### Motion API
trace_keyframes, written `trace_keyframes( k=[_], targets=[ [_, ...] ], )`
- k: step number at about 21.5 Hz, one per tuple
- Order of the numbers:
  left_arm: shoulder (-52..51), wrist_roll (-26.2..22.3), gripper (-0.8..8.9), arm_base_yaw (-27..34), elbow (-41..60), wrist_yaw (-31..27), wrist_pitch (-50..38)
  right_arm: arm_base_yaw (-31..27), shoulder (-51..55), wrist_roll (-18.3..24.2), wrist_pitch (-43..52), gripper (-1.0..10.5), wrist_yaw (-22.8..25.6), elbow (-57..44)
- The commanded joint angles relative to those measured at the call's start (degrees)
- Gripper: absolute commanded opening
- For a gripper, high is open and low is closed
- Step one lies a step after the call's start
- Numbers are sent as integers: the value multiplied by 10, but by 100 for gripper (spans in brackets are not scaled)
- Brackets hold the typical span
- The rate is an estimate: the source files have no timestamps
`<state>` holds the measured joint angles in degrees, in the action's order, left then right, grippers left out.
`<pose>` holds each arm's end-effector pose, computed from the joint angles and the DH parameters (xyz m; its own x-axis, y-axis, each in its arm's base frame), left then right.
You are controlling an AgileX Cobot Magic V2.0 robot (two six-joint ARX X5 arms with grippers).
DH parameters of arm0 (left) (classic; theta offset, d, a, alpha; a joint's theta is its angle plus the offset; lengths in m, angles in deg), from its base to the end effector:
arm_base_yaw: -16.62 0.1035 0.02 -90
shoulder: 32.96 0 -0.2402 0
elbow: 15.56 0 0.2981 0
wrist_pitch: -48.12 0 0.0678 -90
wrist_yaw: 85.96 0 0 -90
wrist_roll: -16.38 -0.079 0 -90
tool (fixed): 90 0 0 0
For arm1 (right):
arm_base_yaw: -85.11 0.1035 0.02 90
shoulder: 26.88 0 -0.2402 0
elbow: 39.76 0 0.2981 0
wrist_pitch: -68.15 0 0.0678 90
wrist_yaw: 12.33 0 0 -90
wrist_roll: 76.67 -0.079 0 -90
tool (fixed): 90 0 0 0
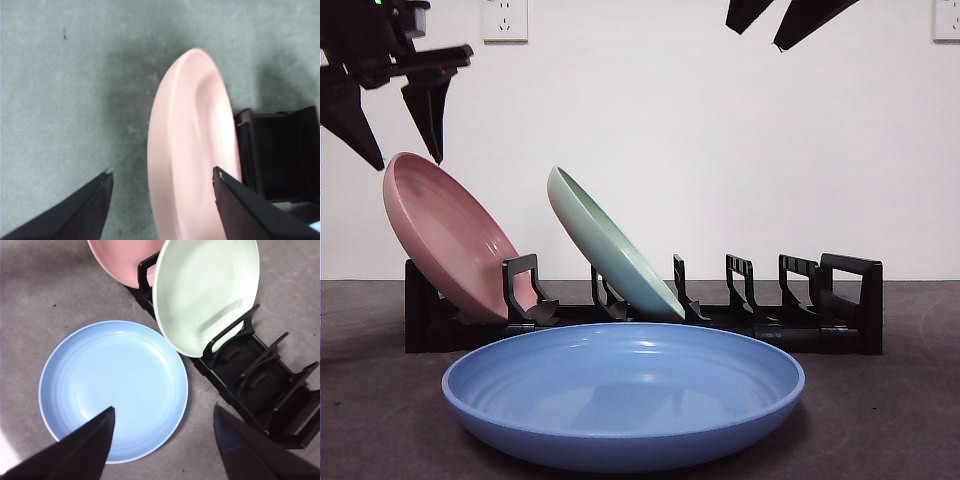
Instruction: Place the plate
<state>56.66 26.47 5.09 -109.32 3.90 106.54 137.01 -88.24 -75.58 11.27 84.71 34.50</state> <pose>0.3934 -0.0800 0.2460 0.5725 -0.1143 -0.8119 0.0560 0.9934 -0.1003 0.1931 0.2306 0.2793 0.5371 0.4864 -0.6892 -0.7346 0.6713 -0.0988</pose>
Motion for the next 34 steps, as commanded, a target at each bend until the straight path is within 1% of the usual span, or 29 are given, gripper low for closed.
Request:
trace_keyframes(
  k=[1, 3, 6, 11, 14, 18, 21, 24, 28, 34],
  targets=[
    [12, 0, 270, -2, -16, -3, -3, 5, -4, -11, 1, 312, -1, 8],
    [12, 0, 144, -2, -16, -3, -3, 5, -4, -11, 1, 312, -1, 8],
    [10, 0, 18, -2, -16, -3, -1, 5, -4, -11, 1, 312, -1, 8],
    [9, 0, 16, -2, -45, -5, 16, 5, -4, -11, -3, 312, -1, 8],
    [8, -5, 16, -2, -82, -42, 50, 5, -4, -11, -5, 312, -1, 8],
    [8, -18, 16, -2, -142, -92, 125, 5, -4, -11, -10, 312, -1, 8],
    [2, -19, 16, -2, -164, -104, 172, 5, -3, -11, -15, 312, 0, 8],
    [-23, -22, 16, -2, -163, -104, 204, 4, -3, -11, -23, 312, 5, 8],
    [-59, -24, 16, -2, -151, -103, 224, 4, -3, -11, -26, 312, 5, 8],
    [-148, -23, 16, -2, -79, -92, 228, 4, -3, -10, -25, 312, 5, 8]
  ],
)
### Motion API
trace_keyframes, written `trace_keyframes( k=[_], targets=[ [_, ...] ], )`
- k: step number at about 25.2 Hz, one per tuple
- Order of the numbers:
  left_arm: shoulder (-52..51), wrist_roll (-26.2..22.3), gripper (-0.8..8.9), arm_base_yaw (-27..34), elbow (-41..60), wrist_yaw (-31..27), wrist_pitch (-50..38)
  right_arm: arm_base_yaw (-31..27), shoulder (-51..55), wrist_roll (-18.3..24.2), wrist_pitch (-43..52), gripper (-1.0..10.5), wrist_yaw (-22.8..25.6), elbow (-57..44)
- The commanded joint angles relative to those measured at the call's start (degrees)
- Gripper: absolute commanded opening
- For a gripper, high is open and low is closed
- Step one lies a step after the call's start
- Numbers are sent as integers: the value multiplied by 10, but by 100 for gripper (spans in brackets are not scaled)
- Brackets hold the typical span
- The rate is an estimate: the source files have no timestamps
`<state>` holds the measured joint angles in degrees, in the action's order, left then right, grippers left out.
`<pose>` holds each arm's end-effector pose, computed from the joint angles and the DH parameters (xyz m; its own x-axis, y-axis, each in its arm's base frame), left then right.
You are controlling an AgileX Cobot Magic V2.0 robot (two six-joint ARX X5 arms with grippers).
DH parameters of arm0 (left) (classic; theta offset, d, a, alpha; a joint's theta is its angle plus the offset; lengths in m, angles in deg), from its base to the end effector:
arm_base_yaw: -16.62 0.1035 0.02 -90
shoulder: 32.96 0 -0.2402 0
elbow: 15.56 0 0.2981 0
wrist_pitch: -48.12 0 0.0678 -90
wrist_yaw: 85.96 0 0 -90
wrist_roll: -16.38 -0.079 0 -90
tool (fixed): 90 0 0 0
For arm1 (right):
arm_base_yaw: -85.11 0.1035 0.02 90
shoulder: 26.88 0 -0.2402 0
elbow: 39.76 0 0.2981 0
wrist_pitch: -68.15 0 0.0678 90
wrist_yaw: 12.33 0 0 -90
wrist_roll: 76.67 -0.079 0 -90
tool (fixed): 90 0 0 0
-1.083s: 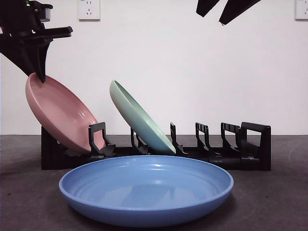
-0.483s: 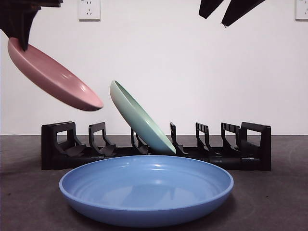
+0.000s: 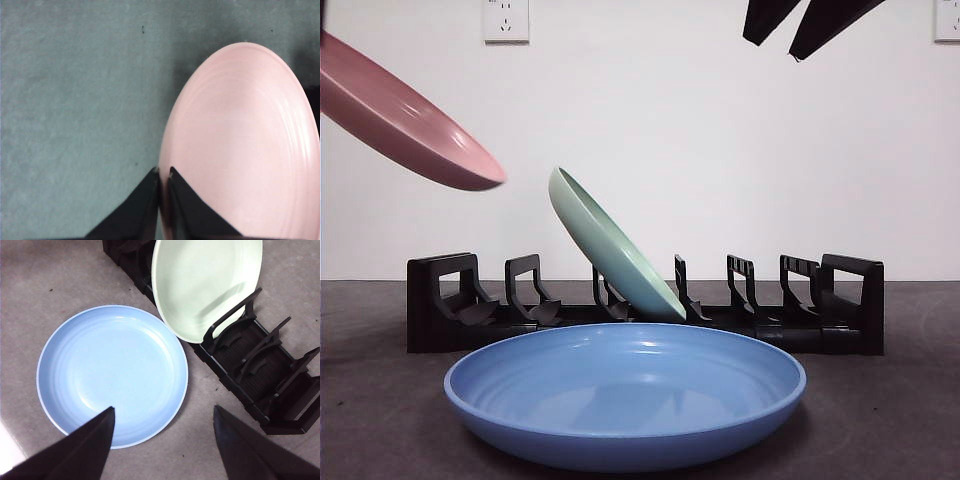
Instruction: Place the plate
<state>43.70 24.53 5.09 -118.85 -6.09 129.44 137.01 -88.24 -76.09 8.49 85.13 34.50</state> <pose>0.3116 -0.0494 0.3520 0.5927 0.0586 -0.8033 -0.0172 0.9980 0.0601 0.1904 0.2263 0.2744 0.5213 0.4544 -0.7223 -0.7299 0.6760 -0.1015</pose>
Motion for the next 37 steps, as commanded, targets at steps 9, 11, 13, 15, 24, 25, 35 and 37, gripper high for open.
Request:
trace_keyframes(
  k=[9, 11, 13, 15, 24, 25, 35, 37],
  targets=[
    [-179, 57, 15, -2, 200, 116, -50, 4, -3, -6, 4, 312, 1, 8],
    [-203, 75, 15, -2, 237, 130, -59, 4, -3, -6, 5, 312, 3, 8],
    [-220, 96, 15, -7, 273, 139, -64, 4, -3, -6, 5, 312, 7, 8],
    [-234, 119, 15, -18, 309, 151, -73, 4, -3, -6, 5, 312, 18, 8],
    [-236, 263, 15, -148, 448, 166, -216, 4, -2, -6, 12, 312, 31, 8],
    [-230, 274, 15, -164, 458, 165, -231, 4, -2, -6, 13, 312, 31, 8],
    [-42, 320, 15, -268, 471, 144, -397, 4, -2, -6, 14, 312, 31, 8],
    [-19, 320, 16, -268, 471, 144, -424, 4, -2, -6, 13, 312, 31, 8]
  ],
)
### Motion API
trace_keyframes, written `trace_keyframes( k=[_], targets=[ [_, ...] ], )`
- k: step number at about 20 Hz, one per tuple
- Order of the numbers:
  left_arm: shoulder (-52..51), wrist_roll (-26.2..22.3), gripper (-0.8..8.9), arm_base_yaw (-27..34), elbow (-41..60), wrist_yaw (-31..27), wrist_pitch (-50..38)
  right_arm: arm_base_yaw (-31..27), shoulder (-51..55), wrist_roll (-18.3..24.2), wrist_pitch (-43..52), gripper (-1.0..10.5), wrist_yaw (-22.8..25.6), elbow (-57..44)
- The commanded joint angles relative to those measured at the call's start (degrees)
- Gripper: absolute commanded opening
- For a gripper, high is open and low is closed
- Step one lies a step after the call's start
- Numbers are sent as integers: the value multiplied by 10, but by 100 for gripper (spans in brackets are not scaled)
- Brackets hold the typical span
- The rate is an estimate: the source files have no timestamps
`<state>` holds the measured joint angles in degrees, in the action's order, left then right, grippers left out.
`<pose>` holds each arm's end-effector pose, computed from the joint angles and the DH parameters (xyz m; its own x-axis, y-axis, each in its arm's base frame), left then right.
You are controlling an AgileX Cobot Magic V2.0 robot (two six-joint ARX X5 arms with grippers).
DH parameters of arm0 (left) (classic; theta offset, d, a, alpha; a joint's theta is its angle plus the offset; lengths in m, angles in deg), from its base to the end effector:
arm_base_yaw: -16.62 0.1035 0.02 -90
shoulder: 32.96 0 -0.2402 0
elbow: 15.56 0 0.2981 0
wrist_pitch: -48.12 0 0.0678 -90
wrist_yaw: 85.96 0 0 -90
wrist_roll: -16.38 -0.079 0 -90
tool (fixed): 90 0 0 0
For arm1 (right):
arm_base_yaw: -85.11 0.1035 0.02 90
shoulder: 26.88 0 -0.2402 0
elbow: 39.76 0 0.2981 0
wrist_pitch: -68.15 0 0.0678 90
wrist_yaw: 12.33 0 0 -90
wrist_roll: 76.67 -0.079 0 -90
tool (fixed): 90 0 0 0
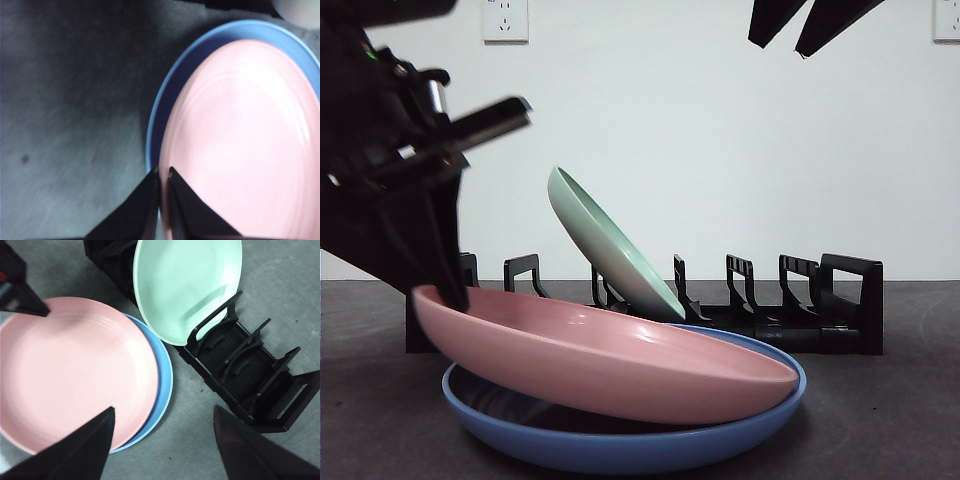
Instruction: Place the plate
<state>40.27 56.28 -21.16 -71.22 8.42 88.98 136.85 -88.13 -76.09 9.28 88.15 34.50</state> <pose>0.2426 -0.1957 0.1186 0.3658 -0.3802 -0.8495 0.0609 0.9206 -0.3857 0.1947 0.2237 0.2768 0.5669 0.4251 -0.7057 -0.6981 0.7026 -0.1376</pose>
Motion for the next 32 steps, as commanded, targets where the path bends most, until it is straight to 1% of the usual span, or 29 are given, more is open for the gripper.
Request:
trace_keyframes(
  k=[1, 7, 9, 11, 13, 15, 17, 18, 19, 21, 23, 25, 29, 31, 32],
  targets=[
    [23, 3, 16, -6, -6, -1, -32, 5, -3, -6, 5, 312, 1, 8],
    [62, -2, 16, -6, -6, -1, -36, 5, -3, -6, 6, 312, 1, 8],
    [66, -12, 18, -6, -6, -1, -35, 5, -3, -6, 6, 312, 1, 8],
    [66, -13, 71, -6, -6, -1, -35, 5, -3, -6, 6, 312, 1, 8],
    [66, -13, 186, -6, -6, -1, -31, 5, -3, -6, 6, 312, 1, 8],
    [66, -13, 232, -6, -9, -1, -15, 5, -3, -6, 6, 312, 1, 8],
    [64, -15, 301, -6, -20, -1, 18, 5, -3, -6, 7, 312, 1, 8],
    [59, -22, 334, -6, -28, -1, 33, 5, -3, -6, 9, 312, 1, 8],
    [54, -32, 347, -6, -34, -4, 40, 5, -3, -6, 11, 312, 1, 8],
    [28, -57, 347, -5, -44, -18, 43, 5, -3, -7, 17, 312, 1, 8],
    [-10, -83, 347, 1, -49, -18, 45, 5, -3, -19, 24, 312, 0, 8],
    [-59, -109, 347, 20, -50, -18, 62, 5, -4, -30, 37, 312, -3, 8],
    [-171, -168, 344, 79, -50, -18, 152, 4, -15, -53, 88, 312, -47, 9],
    [-226, -184, 344, 111, -50, -18, 202, -1, -36, -81, 93, 312, -57, 19],
    [-252, -191, 343, 124, -50, -18, 226, -5, -51, -96, 93, 312, -72, 28]
  ],
)
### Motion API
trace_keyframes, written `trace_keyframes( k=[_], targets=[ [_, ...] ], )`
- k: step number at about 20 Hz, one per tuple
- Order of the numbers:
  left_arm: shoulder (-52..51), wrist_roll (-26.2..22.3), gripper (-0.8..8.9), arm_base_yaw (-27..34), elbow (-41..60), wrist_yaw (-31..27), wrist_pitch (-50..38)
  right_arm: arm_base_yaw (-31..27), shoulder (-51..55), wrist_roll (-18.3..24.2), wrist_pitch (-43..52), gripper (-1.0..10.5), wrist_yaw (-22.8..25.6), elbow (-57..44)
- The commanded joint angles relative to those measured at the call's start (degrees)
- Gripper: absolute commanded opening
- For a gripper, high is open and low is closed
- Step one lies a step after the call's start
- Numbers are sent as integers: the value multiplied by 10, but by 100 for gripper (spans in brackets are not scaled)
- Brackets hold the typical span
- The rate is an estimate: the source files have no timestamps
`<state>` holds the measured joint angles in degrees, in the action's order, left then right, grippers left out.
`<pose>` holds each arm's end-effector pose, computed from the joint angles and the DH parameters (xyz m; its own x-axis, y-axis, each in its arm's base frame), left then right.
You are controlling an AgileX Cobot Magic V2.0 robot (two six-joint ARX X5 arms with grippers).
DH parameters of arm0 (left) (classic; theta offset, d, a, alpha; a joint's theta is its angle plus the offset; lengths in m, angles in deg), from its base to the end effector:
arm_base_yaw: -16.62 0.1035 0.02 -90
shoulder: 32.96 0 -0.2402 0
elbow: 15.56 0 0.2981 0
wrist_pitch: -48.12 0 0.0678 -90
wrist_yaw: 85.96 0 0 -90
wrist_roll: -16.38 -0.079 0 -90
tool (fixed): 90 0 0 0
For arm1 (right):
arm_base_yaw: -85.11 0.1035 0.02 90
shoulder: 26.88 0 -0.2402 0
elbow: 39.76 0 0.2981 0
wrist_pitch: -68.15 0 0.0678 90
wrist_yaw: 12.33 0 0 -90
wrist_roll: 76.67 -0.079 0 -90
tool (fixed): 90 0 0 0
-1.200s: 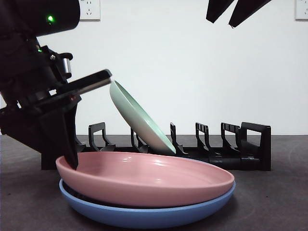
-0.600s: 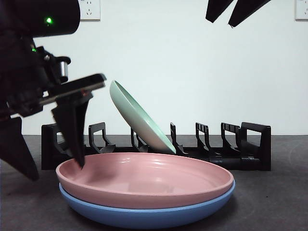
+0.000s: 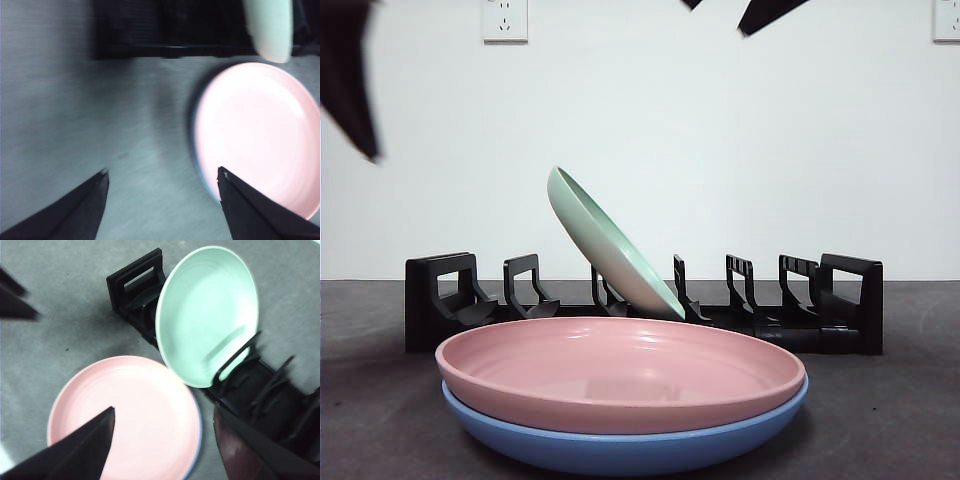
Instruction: Place the plate
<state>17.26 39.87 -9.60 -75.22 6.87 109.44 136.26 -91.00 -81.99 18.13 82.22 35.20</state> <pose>0.2234 -0.1144 0.2216 0.5313 -0.3167 -0.7858 0.1485 0.9480 -0.2817 0.2066 0.2465 0.2831 0.5465 0.5520 -0.6298 -0.6978 0.7159 0.0220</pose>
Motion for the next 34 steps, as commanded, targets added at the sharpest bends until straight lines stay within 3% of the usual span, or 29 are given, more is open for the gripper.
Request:
trace_keyframes(
  k=[1, 7, 16, 23, 29, 34],
  targets=[
    [-47, -36, 343, 19, -10, -3, 43, -3, -41, -48, 3, 312, -27, 34],
    [-147, -44, 344, 50, -10, -3, 120, -28, -199, -66, -55, 312, -70, 191],
    [-158, -44, 344, 53, -10, -3, 120, -45, -423, -69, -83, 312, -91, 412],
    [-158, -44, 344, 53, -10, -3, 120, -63, -496, -66, -68, 293, -91, 432],
    [-158, -44, 344, 53, -10, -5, 117, -67, -505, -64, -63, 103, -95, 432],
    [-158, -45, 344, 53, -10, -5, 111, -65, -505, -65, -62, 54, -120, 432]
  ],
)
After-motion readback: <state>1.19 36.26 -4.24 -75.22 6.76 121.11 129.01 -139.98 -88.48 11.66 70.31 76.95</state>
